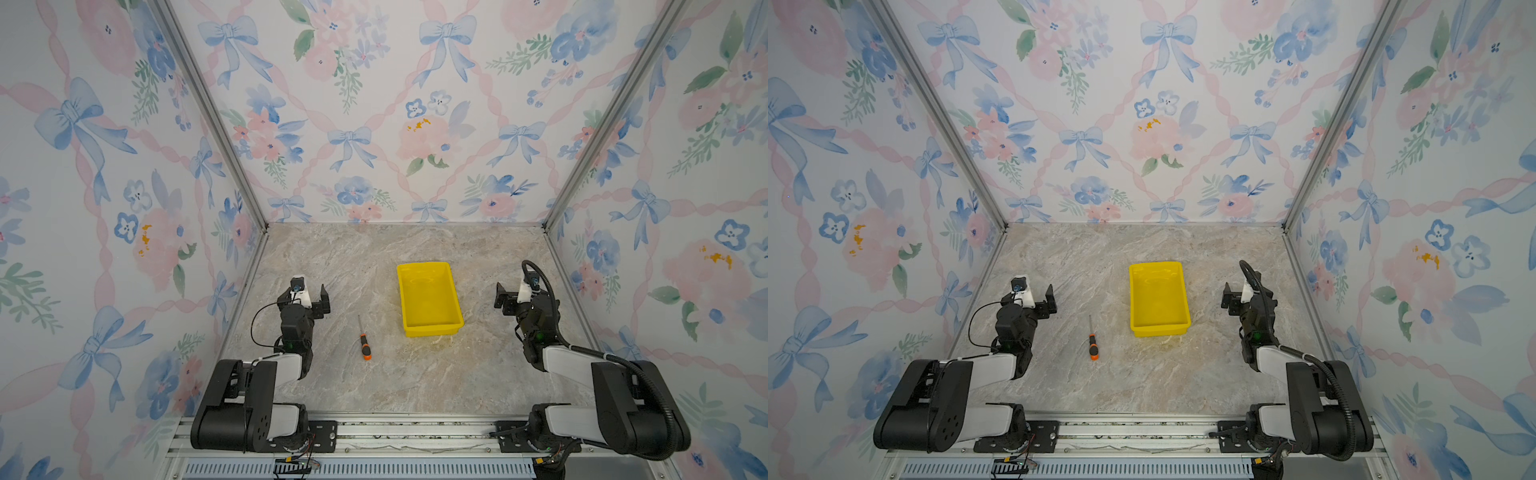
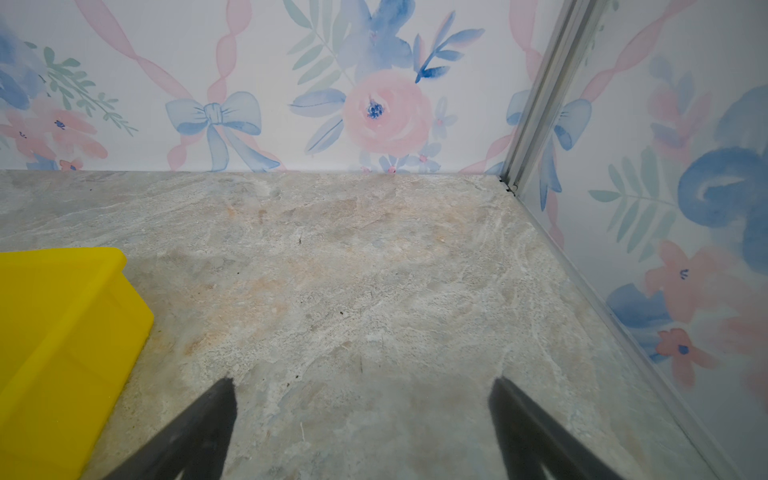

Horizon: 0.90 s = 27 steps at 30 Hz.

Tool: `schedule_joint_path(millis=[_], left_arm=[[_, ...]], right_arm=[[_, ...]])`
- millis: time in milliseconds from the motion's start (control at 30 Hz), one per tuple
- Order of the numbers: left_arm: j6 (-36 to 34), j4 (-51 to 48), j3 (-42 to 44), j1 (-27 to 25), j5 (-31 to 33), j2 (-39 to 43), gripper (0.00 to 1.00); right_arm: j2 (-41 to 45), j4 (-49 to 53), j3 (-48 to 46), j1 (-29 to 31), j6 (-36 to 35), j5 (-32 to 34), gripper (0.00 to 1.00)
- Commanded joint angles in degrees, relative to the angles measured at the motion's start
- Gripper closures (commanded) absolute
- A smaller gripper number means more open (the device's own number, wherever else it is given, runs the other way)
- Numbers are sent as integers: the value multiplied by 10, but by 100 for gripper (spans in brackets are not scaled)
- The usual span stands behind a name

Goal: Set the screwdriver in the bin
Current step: 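Reach the left gripper over the screwdriver handle while the right arm nears the bin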

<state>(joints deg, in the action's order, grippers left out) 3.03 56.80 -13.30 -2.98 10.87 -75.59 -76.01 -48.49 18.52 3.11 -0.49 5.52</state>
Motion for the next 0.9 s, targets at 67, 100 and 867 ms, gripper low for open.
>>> schedule_joint_path(millis=[67, 100, 867], left_arm=[[12, -33, 5, -2, 15, 6, 3], [14, -35, 6, -2, 14, 9, 3], [282, -701, -276, -124, -18, 147, 3]], right_arm=[[-37, -8, 10, 2, -4, -6, 3], [-35, 10, 17, 2, -3, -6, 3], [121, 629, 301, 136, 158, 118, 3]])
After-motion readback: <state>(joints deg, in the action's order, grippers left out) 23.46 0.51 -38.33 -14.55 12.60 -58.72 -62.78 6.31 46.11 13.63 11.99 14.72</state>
